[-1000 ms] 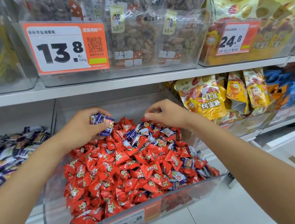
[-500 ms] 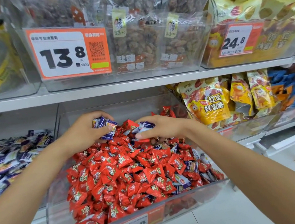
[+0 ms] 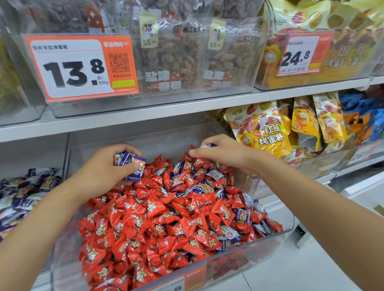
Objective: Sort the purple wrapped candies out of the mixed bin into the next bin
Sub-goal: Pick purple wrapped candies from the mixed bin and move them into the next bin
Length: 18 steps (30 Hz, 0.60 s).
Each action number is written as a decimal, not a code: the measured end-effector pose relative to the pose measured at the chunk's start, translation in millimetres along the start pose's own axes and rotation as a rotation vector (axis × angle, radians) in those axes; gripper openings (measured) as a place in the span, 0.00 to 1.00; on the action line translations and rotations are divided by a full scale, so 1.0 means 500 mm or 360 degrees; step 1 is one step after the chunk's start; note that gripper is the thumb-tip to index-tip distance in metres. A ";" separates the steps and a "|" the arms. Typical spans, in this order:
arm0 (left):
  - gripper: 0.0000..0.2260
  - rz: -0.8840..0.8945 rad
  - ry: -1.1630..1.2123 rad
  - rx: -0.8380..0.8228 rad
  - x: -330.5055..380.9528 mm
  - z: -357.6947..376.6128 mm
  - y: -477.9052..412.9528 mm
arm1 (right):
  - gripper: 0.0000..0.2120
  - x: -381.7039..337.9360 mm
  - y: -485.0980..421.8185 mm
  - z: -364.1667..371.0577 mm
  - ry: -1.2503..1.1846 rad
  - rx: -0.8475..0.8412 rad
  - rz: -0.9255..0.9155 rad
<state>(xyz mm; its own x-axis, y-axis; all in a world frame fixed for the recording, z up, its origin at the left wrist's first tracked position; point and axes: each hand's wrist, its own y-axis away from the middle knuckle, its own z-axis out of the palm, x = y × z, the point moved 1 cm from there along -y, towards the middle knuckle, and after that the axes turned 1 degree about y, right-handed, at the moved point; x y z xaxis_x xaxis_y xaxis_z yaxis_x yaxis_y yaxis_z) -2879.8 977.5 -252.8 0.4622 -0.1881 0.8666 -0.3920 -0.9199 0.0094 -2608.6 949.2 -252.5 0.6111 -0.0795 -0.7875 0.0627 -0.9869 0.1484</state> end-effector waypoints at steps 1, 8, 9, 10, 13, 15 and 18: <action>0.07 0.0001 0.0008 -0.0004 0.000 -0.001 0.001 | 0.18 -0.002 -0.005 0.005 0.0029 0.0017 -0.0028; 0.06 -0.0021 -0.0038 -0.0002 -0.007 -0.007 0.002 | 0.26 -0.001 -0.089 0.087 0.0687 -0.0360 -0.0177; 0.06 -0.0021 -0.0041 0.0006 -0.006 -0.006 0.002 | 0.29 0.002 -0.097 0.101 0.0770 -0.0463 -0.0145; 0.06 -0.0025 -0.0040 0.0006 -0.005 -0.006 0.003 | 0.31 0.007 -0.103 0.109 0.0813 -0.0538 -0.0107; 0.07 -0.0027 -0.0027 -0.0004 -0.009 -0.006 0.002 | 0.20 0.013 -0.112 0.107 0.0749 -0.0534 -0.0059; 0.07 -0.0022 -0.0031 -0.0028 -0.012 -0.006 0.001 | 0.11 0.016 -0.105 0.093 0.0671 -0.0413 -0.0133; 0.07 0.0011 0.0010 -0.0024 -0.010 -0.003 -0.003 | 0.08 0.010 -0.073 0.071 0.0328 -0.0259 -0.0225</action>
<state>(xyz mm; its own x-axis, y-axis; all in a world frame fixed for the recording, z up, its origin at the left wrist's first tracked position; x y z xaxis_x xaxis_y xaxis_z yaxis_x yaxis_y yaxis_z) -2882.7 980.4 -256.4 0.4543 -0.1923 0.8699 -0.4070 -0.9134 0.0107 -2635.9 980.0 -283.1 0.7336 0.1035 -0.6717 0.2741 -0.9494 0.1531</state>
